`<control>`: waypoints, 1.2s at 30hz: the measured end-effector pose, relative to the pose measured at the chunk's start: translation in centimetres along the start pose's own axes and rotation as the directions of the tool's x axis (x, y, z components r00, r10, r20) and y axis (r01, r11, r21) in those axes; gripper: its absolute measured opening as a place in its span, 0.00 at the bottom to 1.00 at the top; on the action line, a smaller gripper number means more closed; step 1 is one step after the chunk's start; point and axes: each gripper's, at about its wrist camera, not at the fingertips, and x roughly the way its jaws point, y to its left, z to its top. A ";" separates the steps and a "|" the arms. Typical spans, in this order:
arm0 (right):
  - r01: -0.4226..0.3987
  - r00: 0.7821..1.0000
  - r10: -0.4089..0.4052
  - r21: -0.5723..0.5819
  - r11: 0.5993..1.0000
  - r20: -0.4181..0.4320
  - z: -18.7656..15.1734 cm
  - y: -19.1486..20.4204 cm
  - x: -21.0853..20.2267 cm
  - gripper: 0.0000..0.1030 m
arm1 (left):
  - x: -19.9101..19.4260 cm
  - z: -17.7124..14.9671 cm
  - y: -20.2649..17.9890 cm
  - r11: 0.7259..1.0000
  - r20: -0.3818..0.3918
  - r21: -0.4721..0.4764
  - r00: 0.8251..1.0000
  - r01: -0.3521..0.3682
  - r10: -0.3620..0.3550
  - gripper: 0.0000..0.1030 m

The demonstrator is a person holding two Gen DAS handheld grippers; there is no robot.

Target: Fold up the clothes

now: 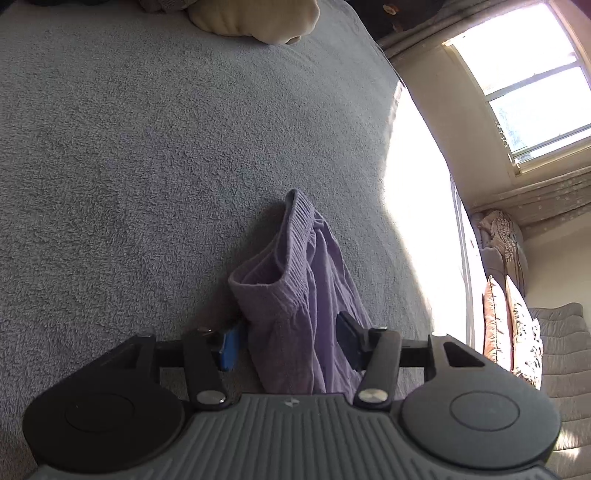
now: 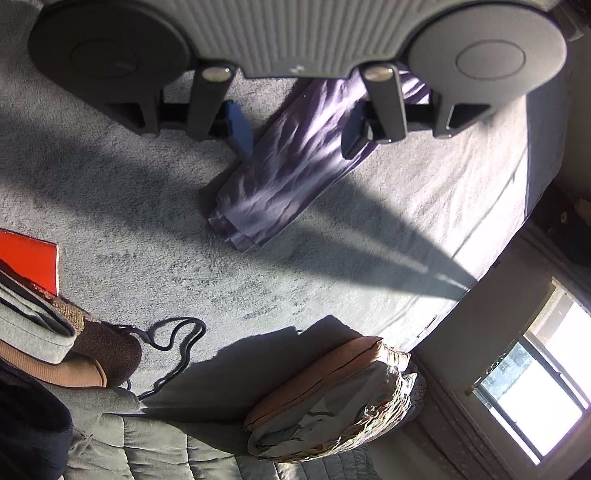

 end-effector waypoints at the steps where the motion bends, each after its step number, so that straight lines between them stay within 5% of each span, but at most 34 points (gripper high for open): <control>1: 0.009 1.000 -0.009 0.012 1.000 -0.001 -0.4 -0.6 0.1 0.55 | 0.2 0.0 -0.2 0.999 0.029 0.034 0.999 0.014 -0.015 0.50; 3: 0.039 0.999 -0.039 0.034 0.999 0.005 -0.9 -2.0 1.1 0.55 | 0.3 -0.3 -0.4 0.995 0.063 0.095 0.998 -0.013 0.007 0.14; 4: 0.059 0.998 -0.060 0.039 0.997 0.009 -1.1 -2.7 1.7 0.55 | 0.1 -0.3 -0.2 0.995 0.079 0.101 0.997 -0.005 -0.003 0.11; 11: -0.016 0.999 0.011 0.103 0.995 0.050 0.0 -5.9 5.1 0.46 | -2.8 1.0 0.2 0.991 0.166 0.087 0.979 0.103 -0.116 0.10; 21: -0.049 0.990 0.042 0.045 0.998 0.137 1.6 -5.6 8.9 0.32 | -1.8 1.5 2.0 0.995 0.129 0.044 0.987 0.086 -0.091 0.10; 23: -0.008 0.990 0.006 0.013 1.000 0.140 1.6 -5.1 9.2 0.08 | -1.8 1.6 2.3 0.996 0.125 0.024 0.988 0.085 -0.087 0.10; 24: 0.017 0.991 -0.017 0.006 1.000 0.136 1.7 -4.9 9.2 0.04 | -1.9 1.7 2.4 0.996 0.126 0.017 0.988 0.089 -0.091 0.10; 36: -0.020 0.960 0.004 0.054 0.998 0.281 3.0 -4.0 4.9 0.03 | -3.5 1.8 2.9 0.988 0.140 -0.067 0.981 0.142 -0.131 0.10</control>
